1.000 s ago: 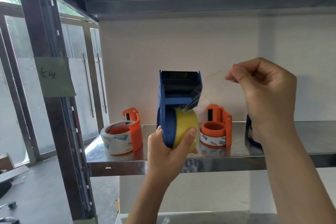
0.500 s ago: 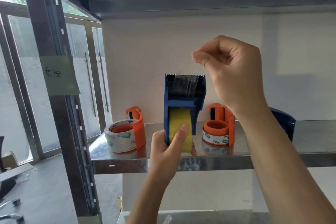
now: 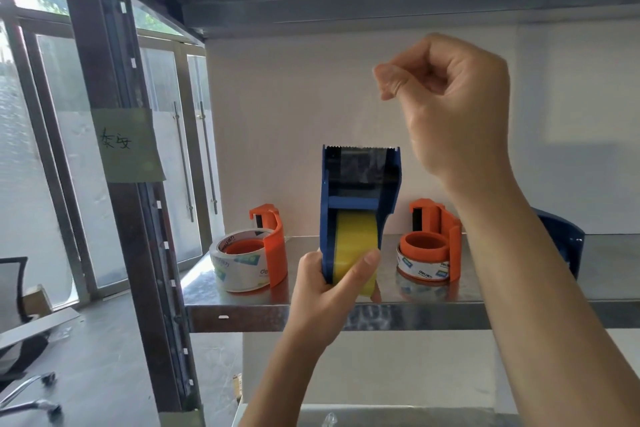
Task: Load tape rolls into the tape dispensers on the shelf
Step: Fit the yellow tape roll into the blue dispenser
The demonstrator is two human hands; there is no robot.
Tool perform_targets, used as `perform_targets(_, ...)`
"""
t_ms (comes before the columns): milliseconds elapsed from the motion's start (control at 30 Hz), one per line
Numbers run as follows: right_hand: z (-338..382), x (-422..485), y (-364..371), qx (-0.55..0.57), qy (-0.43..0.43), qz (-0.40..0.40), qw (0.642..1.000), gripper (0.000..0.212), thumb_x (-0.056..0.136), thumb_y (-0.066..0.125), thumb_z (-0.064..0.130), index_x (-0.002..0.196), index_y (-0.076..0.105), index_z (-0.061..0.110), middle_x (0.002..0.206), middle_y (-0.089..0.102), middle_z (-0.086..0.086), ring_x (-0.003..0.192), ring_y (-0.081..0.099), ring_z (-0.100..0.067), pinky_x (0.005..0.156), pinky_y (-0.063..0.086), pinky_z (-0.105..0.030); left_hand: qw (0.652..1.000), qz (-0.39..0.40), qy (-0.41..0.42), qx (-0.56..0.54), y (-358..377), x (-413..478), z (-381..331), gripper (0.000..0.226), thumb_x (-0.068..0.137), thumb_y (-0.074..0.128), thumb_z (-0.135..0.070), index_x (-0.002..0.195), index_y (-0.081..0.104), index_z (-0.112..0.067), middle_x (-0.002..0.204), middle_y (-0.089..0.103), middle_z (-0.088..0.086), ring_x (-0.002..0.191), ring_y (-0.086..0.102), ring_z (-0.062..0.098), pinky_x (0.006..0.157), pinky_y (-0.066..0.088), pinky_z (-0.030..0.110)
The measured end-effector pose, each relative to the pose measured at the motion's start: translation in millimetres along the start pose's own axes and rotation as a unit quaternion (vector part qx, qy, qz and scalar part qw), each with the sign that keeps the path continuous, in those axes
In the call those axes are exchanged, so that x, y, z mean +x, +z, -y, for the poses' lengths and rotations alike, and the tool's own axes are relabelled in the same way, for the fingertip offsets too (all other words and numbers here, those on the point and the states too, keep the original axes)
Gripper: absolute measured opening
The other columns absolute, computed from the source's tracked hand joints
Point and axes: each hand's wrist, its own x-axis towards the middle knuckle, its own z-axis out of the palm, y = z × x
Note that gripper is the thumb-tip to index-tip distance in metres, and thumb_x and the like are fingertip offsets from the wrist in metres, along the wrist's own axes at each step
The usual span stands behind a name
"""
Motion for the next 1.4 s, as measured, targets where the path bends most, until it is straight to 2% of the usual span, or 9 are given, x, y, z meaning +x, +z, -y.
perform_targets(100,-4,4,1,0.003,0.005,0.011,1.000,0.010,0.083,0.067,0.024,0.076,0.066,0.017,0.069,0.064,0.012,0.066,0.063,-0.009,0.071,0.055,-0.027,1.000,0.001,-0.003,-0.005,-1,-2,4,0.032,0.077,0.068,-0.044,0.052,0.060,-0.025,0.048,0.053,-0.007,0.047,0.050,0.010,0.049,0.041,0.018)
perform_targets(433,-22,6,-4,0.024,0.051,0.037,0.998,0.008,0.082,0.069,0.024,0.074,0.067,0.020,0.068,0.066,0.009,0.068,0.065,-0.013,0.073,0.056,-0.031,1.000,-0.007,0.013,-0.027,-1,-7,9,0.022,0.066,0.064,-0.041,0.048,0.059,-0.029,0.042,0.049,-0.013,0.041,0.046,-0.001,0.045,0.039,0.012)
perform_targets(567,-36,9,-7,0.070,0.128,0.036,0.989,0.009,0.080,0.072,0.021,0.071,0.071,0.017,0.069,0.070,-0.003,0.066,0.064,-0.016,0.076,0.057,-0.043,0.998,0.007,0.032,-0.046,-2,-11,7,0.023,0.068,0.065,-0.034,0.048,0.060,-0.024,0.041,0.050,-0.008,0.039,0.047,-0.001,0.045,0.041,0.012)
perform_targets(700,-46,3,-2,0.105,0.207,0.071,0.970,0.012,0.082,0.071,0.016,0.073,0.072,0.009,0.070,0.070,-0.005,0.063,0.061,-0.011,0.074,0.058,-0.036,0.998,0.001,0.030,-0.053,-6,-11,6,0.026,0.068,0.067,-0.036,0.051,0.059,-0.018,0.045,0.051,0.001,0.041,0.051,0.013,0.046,0.048,0.027)
perform_targets(833,-53,-8,-1,0.172,0.308,0.114,0.929,0.013,0.082,0.070,0.017,0.071,0.070,0.011,0.072,0.071,0.000,0.071,0.062,-0.014,0.074,0.055,-0.032,0.998,-0.012,0.017,-0.055,-9,-11,5,0.029,0.065,0.072,-0.038,0.053,0.059,-0.014,0.048,0.051,0.013,0.041,0.051,0.023,0.045,0.046,0.033)
perform_targets(933,-54,-21,4,0.240,0.369,0.108,0.891,0.020,0.083,0.068,0.012,0.063,0.069,0.017,0.069,0.070,0.004,0.075,0.064,-0.016,0.066,0.053,-0.028,0.998,-0.028,0.011,-0.055,-11,-11,5,0.054,0.060,0.076,-0.049,0.057,0.055,0.000,0.050,0.048,0.025,0.043,0.048,0.029,0.047,0.044,0.037)
perform_targets(1033,-57,-36,11,0.296,0.415,0.098,0.854,0.027,0.087,0.052,-0.003,0.068,0.066,0.011,0.074,0.064,-0.008,0.077,0.057,-0.024,0.065,0.050,-0.029,0.997,-0.028,0.019,-0.066,-13,-11,2,0.069,0.062,0.074,-0.049,0.057,0.047,0.014,0.051,0.045,0.034,0.041,0.045,0.037,0.049,0.043,0.039)
perform_targets(1200,-45,-61,17,0.377,0.453,0.120,0.799,0.021,0.080,0.053,0.011,0.061,0.061,0.008,0.063,0.052,-0.014,0.061,0.053,-0.025,0.058,0.043,-0.027,0.990,-0.013,0.018,-0.138,-14,-7,-1,0.040,0.067,0.063,-0.031,0.048,0.051,0.001,0.038,0.049,0.012,0.033,0.046,0.022,0.043,0.044,0.026)
perform_targets(1400,-30,-70,16,0.429,0.483,0.100,0.756,0.009,0.083,0.060,0.026,0.083,0.066,0.019,0.083,0.063,-0.005,0.078,0.057,-0.021,0.069,0.046,-0.031,0.964,0.046,-0.024,-0.259,-24,5,-3,0.047,0.069,0.067,-0.045,0.040,0.054,-0.010,0.032,0.049,0.005,0.028,0.045,0.015,0.043,0.044,0.019)
